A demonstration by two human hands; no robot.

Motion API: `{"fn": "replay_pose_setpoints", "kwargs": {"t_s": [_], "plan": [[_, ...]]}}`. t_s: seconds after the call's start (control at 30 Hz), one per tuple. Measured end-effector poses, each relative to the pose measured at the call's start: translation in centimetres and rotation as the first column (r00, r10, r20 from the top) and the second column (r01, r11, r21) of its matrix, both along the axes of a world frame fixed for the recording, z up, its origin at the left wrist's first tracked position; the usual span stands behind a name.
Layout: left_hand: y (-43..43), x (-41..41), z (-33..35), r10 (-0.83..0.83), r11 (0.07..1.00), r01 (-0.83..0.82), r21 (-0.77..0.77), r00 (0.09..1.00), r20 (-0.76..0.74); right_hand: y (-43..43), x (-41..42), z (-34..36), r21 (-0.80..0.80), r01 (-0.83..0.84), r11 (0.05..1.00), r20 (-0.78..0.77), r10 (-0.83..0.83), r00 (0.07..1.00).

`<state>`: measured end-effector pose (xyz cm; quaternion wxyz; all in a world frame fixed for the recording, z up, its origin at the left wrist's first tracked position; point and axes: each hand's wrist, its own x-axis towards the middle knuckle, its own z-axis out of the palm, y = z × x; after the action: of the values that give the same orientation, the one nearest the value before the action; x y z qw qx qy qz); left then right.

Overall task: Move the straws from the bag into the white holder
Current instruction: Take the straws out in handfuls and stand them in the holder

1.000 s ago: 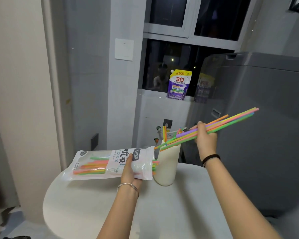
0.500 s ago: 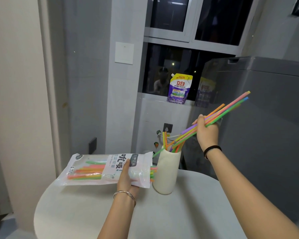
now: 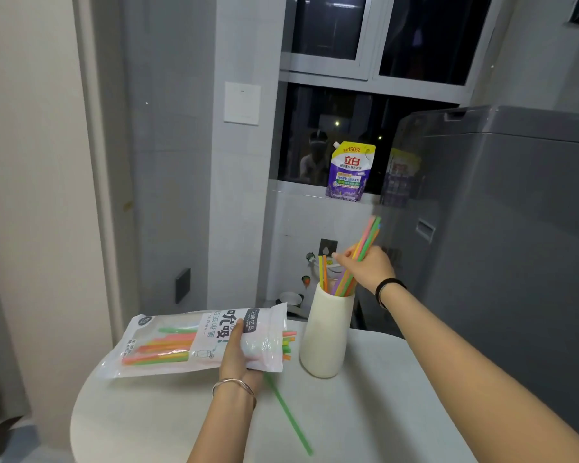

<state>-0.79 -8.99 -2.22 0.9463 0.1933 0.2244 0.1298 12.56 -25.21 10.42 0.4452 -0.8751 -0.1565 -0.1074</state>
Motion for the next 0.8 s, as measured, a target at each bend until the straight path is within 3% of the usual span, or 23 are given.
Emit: {"fn": "replay_pose_setpoints", "kwargs": {"t_s": [0.33,0.47,0.53,0.63,0.73,0.8], "plan": [[0.8,-0.5,-0.5,-0.002,1.0,0.002,-0.016,1.0,-0.013,-0.2,-0.7,-0.7,0.04,0.019,0.999,0.198,-0.027,0.98],[1.6,-1.3,-1.5,0.051,0.999,-0.051,-0.01,0.998,-0.047,1.3,-3.4,-2.2,0.128,-0.066,0.99,0.289,0.026,0.957],[2.0,-2.1,-1.9,0.044,0.999,-0.044,-0.002,0.997,-0.063,2.3,-4.9,-4.1,0.158,-0.158,0.975,0.229,0.12,0.966],[2.5,-3.2,-3.0,0.018,1.0,-0.016,0.02,0.997,-0.068,3.6,-6.5,-8.5,0.023,-0.253,0.967,0.028,0.253,0.967],[3.2,-3.6,-4.1,0.046,0.999,-0.045,0.017,0.994,-0.099,4.3,-6.9,-13.4,-0.192,-0.284,0.939,-0.27,0.228,0.936],[3.9,-3.9,-5.0,0.052,0.999,-0.051,0.012,0.992,-0.114,4.6,-7.2,-16.2,-0.236,-0.27,0.934,-0.421,0.152,0.894]]}}
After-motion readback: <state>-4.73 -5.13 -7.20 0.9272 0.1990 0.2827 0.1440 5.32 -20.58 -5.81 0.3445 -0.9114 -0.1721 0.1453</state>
